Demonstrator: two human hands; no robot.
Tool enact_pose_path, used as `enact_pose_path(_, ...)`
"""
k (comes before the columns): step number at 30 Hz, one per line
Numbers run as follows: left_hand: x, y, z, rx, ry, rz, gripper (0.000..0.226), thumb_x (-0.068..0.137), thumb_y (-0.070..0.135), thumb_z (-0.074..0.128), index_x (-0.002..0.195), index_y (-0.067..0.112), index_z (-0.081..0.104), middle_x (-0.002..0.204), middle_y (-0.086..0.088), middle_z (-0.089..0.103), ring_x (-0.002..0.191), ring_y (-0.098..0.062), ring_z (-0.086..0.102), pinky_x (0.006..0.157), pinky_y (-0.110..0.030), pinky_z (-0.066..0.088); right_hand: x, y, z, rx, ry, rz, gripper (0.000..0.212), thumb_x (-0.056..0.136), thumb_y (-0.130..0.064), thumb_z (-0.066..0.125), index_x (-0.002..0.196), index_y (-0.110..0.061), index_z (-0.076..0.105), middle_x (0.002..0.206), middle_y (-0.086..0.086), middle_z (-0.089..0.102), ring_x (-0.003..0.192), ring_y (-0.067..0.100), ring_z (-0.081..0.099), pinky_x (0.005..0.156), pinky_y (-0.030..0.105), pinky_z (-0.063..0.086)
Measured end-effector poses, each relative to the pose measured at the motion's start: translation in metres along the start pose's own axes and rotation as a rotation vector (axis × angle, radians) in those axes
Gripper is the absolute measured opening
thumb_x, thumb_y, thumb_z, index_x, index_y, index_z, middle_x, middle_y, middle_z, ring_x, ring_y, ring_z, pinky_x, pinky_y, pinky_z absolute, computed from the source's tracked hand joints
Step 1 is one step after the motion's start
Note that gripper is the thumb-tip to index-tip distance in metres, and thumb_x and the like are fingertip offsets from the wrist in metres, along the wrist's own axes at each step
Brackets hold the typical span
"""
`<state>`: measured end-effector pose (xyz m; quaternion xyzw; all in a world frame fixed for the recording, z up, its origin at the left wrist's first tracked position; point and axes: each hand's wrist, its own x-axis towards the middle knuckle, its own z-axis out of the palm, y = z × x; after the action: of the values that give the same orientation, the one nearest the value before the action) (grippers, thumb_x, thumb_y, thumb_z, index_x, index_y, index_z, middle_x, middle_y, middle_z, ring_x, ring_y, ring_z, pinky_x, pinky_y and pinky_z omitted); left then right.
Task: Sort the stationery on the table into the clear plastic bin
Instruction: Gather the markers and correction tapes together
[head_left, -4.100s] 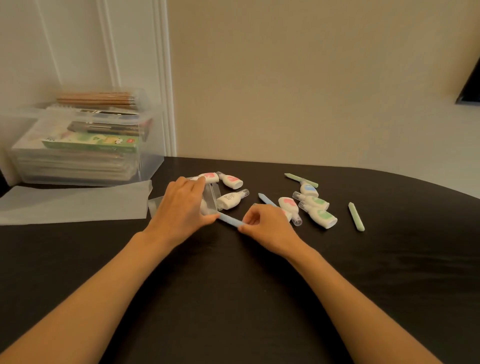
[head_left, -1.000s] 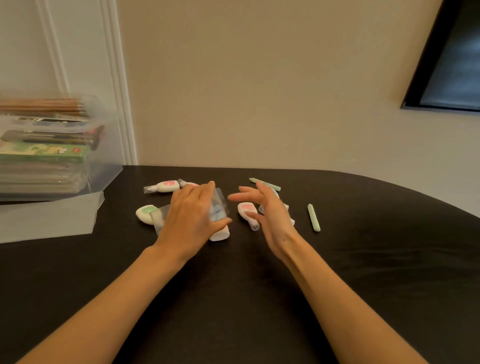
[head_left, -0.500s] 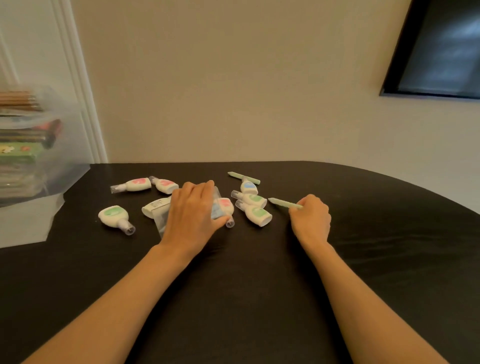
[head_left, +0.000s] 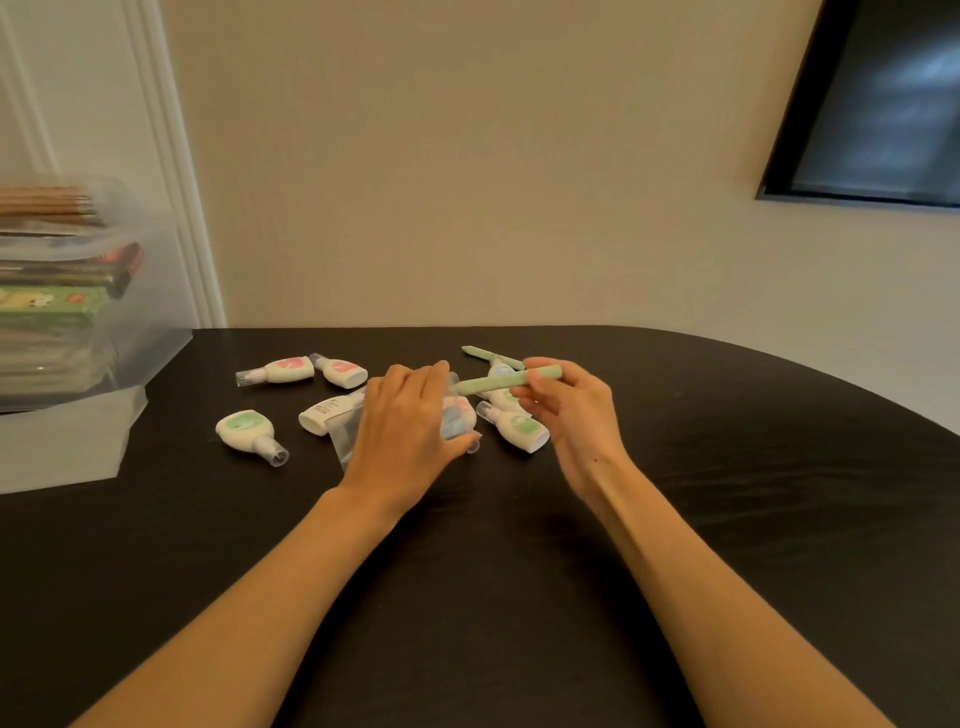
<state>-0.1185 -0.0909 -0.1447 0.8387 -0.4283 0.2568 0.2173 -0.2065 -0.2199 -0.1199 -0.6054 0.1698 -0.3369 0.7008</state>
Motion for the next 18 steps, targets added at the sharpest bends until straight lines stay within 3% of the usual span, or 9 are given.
enact_pose_path(2,0.001,0.0,0.002,0.005,0.046,0.057,0.076,0.05,0.033,0.09,0.11,-0.004,0.062,0.094,-0.016,0.068,0.084,-0.033,0.064,0.07,-0.041,0.05,-0.001,0.001,0.003,0.006,-0.013,0.002,0.015,0.091,-0.001,0.053,0.099,-0.011,0.061,0.092,0.006,0.067,0.068,0.007,0.065,0.066,0.017,0.053)
enact_pose_path(5,0.001,0.002,0.001,-0.005,0.092,0.11,0.075,0.046,0.031,0.091,0.106,-0.004,0.063,0.089,-0.014,0.068,0.077,-0.031,0.064,0.065,-0.037,0.051,-0.005,0.002,0.005,0.016,-0.026,0.035,0.023,0.088,-0.001,0.059,0.107,-0.011,0.05,0.084,0.006,0.068,0.061,0.007,0.067,0.06,0.016,0.054)
enact_pose_path(7,0.001,0.004,0.001,-0.015,0.082,0.129,0.075,0.045,0.031,0.092,0.106,-0.004,0.063,0.089,-0.014,0.068,0.077,-0.03,0.064,0.065,-0.036,0.051,-0.007,0.005,0.008,-0.065,-0.051,0.035,0.02,0.086,-0.004,0.063,0.1,-0.01,0.05,0.083,0.008,0.07,0.064,0.009,0.068,0.061,0.018,0.054)
enact_pose_path(10,0.005,0.003,0.0,-0.03,0.081,0.123,0.076,0.044,0.032,0.092,0.105,-0.005,0.064,0.088,-0.014,0.069,0.076,-0.031,0.065,0.063,-0.037,0.052,-0.005,0.007,0.015,-0.131,-0.041,0.028,0.004,0.088,-0.01,0.061,0.087,-0.01,0.064,0.083,0.004,0.069,0.076,0.011,0.065,0.075,0.024,0.054)
enact_pose_path(15,0.016,-0.012,0.003,-0.028,0.098,0.056,0.077,0.049,0.031,0.09,0.108,-0.009,0.062,0.091,-0.019,0.069,0.081,-0.035,0.064,0.067,-0.041,0.052,0.01,0.01,0.027,-0.157,-0.148,0.114,0.038,0.095,-0.016,0.035,0.107,0.001,0.067,0.106,0.003,0.066,0.101,0.012,0.052,0.09,0.03,0.042)
enact_pose_path(18,0.03,-0.019,0.006,-0.049,0.096,-0.008,0.076,0.066,0.035,0.081,0.125,-0.003,0.053,0.112,-0.016,0.064,0.103,-0.033,0.054,0.085,-0.04,0.042,0.023,0.009,0.034,-0.123,-0.22,0.12,0.044,0.095,-0.019,0.029,0.11,0.001,0.066,0.111,0.005,0.067,0.105,0.013,0.05,0.089,0.03,0.04)
